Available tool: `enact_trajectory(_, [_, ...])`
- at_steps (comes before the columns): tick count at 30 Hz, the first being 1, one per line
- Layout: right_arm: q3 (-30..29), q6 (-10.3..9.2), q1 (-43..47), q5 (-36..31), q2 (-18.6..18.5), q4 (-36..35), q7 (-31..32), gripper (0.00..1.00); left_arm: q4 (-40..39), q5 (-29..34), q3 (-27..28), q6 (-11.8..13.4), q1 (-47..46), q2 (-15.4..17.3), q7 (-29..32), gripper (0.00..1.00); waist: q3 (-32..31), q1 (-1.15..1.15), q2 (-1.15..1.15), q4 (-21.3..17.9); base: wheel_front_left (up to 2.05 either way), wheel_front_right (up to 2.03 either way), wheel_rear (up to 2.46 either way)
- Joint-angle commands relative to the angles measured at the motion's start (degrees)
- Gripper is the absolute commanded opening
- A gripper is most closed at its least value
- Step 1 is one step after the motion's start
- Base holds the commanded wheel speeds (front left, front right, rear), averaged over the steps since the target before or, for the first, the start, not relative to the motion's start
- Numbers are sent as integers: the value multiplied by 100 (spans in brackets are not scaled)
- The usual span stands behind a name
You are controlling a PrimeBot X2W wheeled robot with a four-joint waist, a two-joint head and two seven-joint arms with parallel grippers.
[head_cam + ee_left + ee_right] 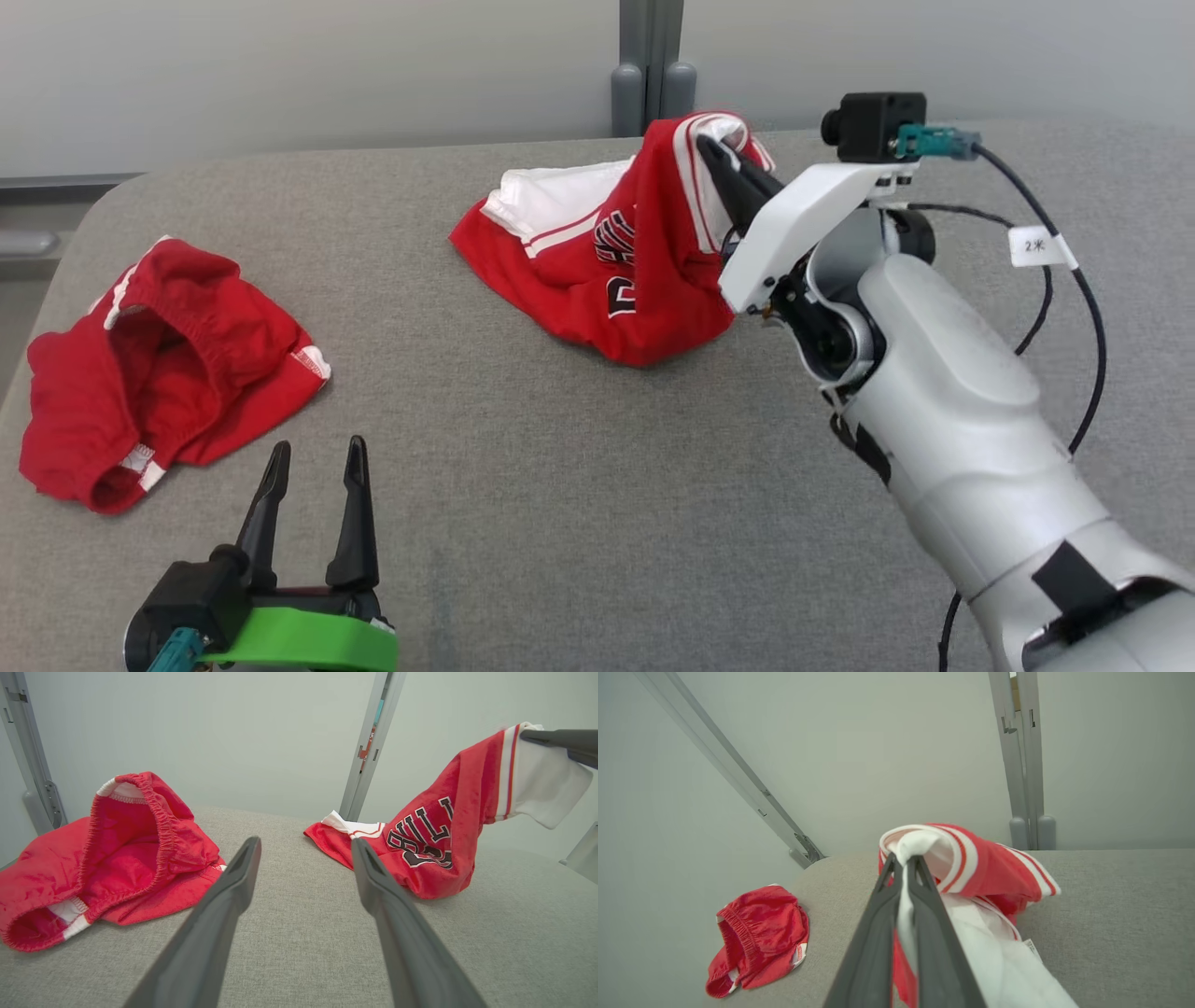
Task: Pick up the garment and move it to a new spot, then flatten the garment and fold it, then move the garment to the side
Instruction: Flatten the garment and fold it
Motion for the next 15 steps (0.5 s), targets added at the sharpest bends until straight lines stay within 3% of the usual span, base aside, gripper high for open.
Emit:
enact_trajectory(1, [-24, -1, 301, 49, -13, -362, 104, 0, -24, 61, 41, -13, 66, 9, -1, 100, -82, 0, 0, -138, 0, 0, 0])
enact_trajectory(6, [-709, -5, 1458, -390, -353, -1519, 447, 0, -51, 93, 22, -13, 120, 8, -1, 100, -80, 0, 0, -273, 0, 0, 0])
enact_trajectory(12, [-2327, -1, 2563, -1746, -452, -2066, 662, 0, -88, 95, -72, -14, -32, 11, -1, 100, 73, 0, 0, -293, 0, 0, 0])
enact_trajectory(15, [-2841, -1, 2807, -2484, -431, -2137, 705, 0, -83, 67, -93, -15, -135, 52, -1, 100, 173, 0, 0, -278, 0, 0, 0])
